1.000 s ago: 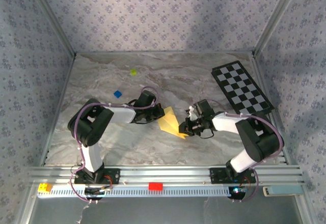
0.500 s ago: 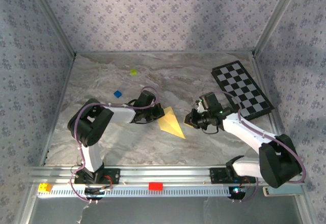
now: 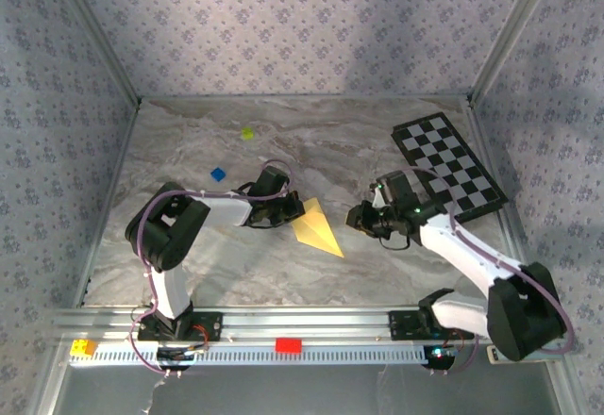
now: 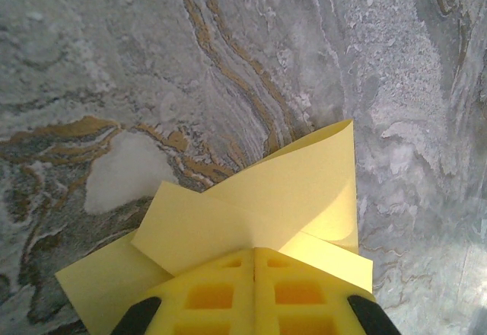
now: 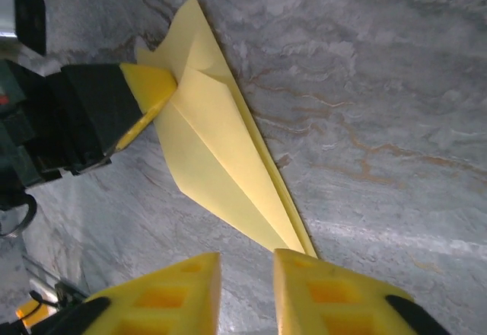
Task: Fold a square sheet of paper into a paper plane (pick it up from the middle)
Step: Turn over the paper at the center of the table.
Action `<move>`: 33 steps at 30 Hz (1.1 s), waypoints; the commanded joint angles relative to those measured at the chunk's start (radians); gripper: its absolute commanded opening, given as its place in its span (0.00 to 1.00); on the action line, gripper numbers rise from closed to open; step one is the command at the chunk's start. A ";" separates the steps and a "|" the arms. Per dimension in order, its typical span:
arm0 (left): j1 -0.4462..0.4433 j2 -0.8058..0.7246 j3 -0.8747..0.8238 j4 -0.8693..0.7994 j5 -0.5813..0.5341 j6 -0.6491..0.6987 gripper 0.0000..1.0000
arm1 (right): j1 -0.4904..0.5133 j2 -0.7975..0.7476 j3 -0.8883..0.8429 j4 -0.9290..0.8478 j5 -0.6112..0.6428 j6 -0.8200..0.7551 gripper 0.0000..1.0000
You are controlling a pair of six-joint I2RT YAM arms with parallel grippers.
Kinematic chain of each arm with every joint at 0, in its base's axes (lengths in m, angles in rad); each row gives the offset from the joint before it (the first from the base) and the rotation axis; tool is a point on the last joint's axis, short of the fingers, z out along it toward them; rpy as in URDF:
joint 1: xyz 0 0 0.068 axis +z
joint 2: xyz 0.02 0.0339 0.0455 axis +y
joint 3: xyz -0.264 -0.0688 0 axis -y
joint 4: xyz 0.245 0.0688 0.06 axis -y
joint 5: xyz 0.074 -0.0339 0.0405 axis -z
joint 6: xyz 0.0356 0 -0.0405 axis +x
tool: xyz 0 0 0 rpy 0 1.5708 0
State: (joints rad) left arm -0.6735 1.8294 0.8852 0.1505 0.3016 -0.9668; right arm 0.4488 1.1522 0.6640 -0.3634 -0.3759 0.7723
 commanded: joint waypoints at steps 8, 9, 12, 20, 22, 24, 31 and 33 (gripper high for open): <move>-0.001 0.002 -0.024 -0.088 -0.005 0.004 0.00 | -0.069 -0.181 -0.101 0.025 0.071 0.053 0.29; -0.004 0.000 -0.027 -0.084 -0.006 0.001 0.00 | -0.083 -0.177 -0.118 0.054 0.024 0.034 0.29; -0.007 -0.008 -0.032 -0.076 -0.006 -0.003 0.00 | -0.104 -0.140 -0.122 0.069 -0.102 0.004 0.23; -0.011 -0.016 -0.051 -0.044 -0.016 -0.027 0.00 | -0.092 -0.143 -0.154 -0.003 -0.140 0.058 0.23; -0.011 -0.015 -0.055 -0.036 -0.016 -0.030 0.00 | -0.089 -0.167 -0.182 0.027 -0.150 0.080 0.26; -0.011 -0.015 -0.054 -0.034 -0.018 -0.032 0.00 | -0.086 -0.180 -0.202 0.040 -0.153 0.095 0.28; -0.011 -0.043 -0.080 -0.019 -0.028 -0.031 0.00 | -0.058 -0.072 -0.151 0.043 -0.215 0.089 0.35; -0.009 -0.030 -0.075 -0.009 -0.015 -0.039 0.00 | -0.043 -0.006 -0.092 -0.003 -0.245 0.051 0.35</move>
State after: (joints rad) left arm -0.6762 1.8019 0.8345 0.1871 0.2989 -0.9966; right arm 0.3878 1.0897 0.4984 -0.3302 -0.5591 0.8528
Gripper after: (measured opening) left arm 0.043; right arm 0.352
